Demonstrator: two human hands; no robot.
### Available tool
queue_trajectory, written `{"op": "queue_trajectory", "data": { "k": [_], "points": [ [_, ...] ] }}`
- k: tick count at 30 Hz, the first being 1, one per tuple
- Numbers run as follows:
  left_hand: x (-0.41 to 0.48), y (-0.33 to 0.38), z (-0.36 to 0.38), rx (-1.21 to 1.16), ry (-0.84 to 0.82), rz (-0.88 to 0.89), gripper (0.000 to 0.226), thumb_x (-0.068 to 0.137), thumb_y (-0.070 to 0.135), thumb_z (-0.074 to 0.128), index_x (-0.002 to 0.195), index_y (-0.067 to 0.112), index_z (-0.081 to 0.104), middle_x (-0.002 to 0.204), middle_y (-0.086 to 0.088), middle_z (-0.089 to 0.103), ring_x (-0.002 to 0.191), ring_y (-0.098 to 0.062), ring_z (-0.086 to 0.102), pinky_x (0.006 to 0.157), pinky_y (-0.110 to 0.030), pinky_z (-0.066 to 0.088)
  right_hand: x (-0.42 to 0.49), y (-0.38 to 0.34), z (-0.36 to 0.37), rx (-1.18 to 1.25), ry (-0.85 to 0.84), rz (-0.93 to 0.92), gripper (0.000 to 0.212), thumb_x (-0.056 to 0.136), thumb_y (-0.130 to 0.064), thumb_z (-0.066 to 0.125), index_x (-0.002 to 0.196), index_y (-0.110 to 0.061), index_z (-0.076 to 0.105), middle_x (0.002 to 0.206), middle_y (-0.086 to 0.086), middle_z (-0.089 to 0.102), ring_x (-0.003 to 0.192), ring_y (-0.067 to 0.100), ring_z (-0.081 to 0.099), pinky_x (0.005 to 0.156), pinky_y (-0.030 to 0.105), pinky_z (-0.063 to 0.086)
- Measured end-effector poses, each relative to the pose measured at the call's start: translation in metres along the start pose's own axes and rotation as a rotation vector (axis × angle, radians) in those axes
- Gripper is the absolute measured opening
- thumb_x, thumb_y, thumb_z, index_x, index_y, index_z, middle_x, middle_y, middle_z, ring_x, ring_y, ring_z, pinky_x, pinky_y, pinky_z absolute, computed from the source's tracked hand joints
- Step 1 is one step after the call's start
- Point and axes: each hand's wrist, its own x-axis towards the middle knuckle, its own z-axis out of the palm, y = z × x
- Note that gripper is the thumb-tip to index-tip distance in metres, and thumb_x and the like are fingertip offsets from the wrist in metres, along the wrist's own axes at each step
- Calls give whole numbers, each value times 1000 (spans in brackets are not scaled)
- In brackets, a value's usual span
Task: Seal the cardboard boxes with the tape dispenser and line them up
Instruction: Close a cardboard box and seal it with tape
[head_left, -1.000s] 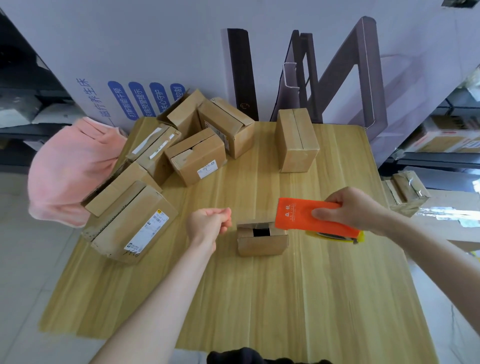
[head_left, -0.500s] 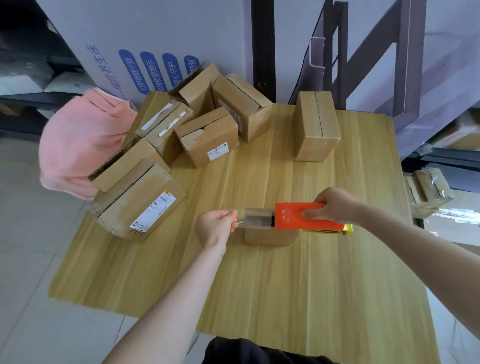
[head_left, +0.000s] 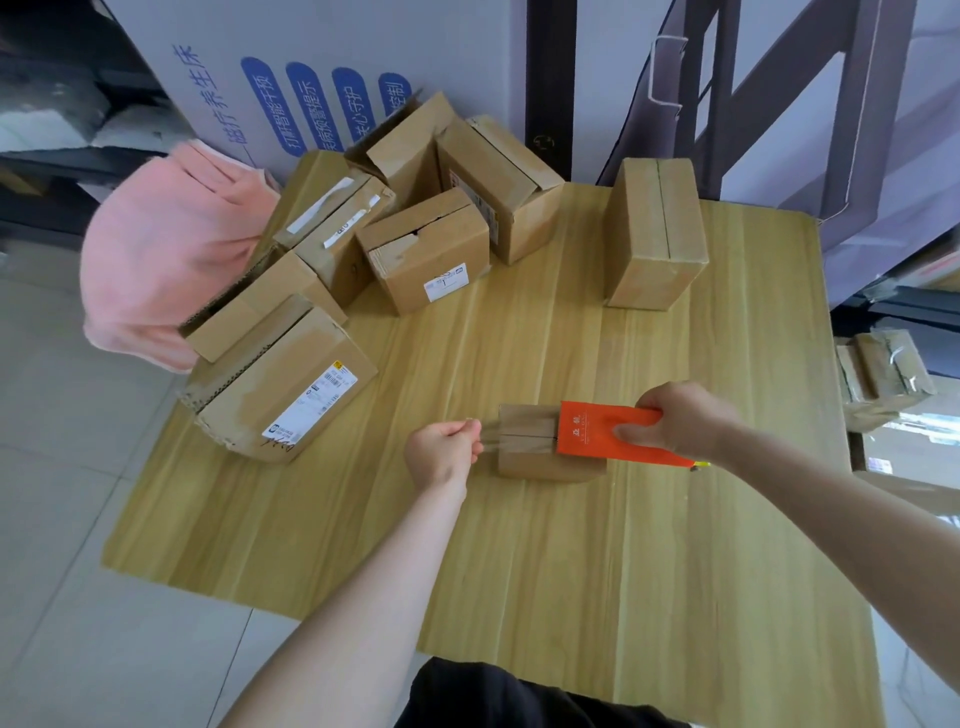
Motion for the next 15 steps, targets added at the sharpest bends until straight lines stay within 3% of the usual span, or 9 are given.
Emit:
{"op": "queue_trajectory", "data": {
  "k": [3,6,11,15],
  "points": [
    [6,-4,5,-17,14,-36,7,81,10,74,87,9,70,72,-5,71,60,-13,66,55,-23,52,3,-1,1,-5,-1,1,32,79,-59,63,68,-30,58,74,-9,60,70,12,61,50,24,42],
    [12,-11,11,16,10,-50,10,82,13,74,91,9,71,73,-4,70,59,-12,65,54,-22,50,4,-2,1,-20,-2,6,31,80,-60,61,75,-29,62,76,-9,60,70,10,59,51,24,41],
    [21,-25,23,123,-5,-22,17,79,25,76,91,13,74,77,4,72,73,-17,69,76,-35,59,4,1,5,-24,2,16,32,79,-62,60,77,-30,62,77,-10,60,71,9,59,51,25,44],
    [17,-27,29,305,0,70,22,84,31,69,102,19,74,94,4,73,85,-18,66,80,-29,51,3,1,7,3,3,23,30,79,-60,61,71,-31,58,77,-9,61,70,11,61,50,27,50]
  ]
}}
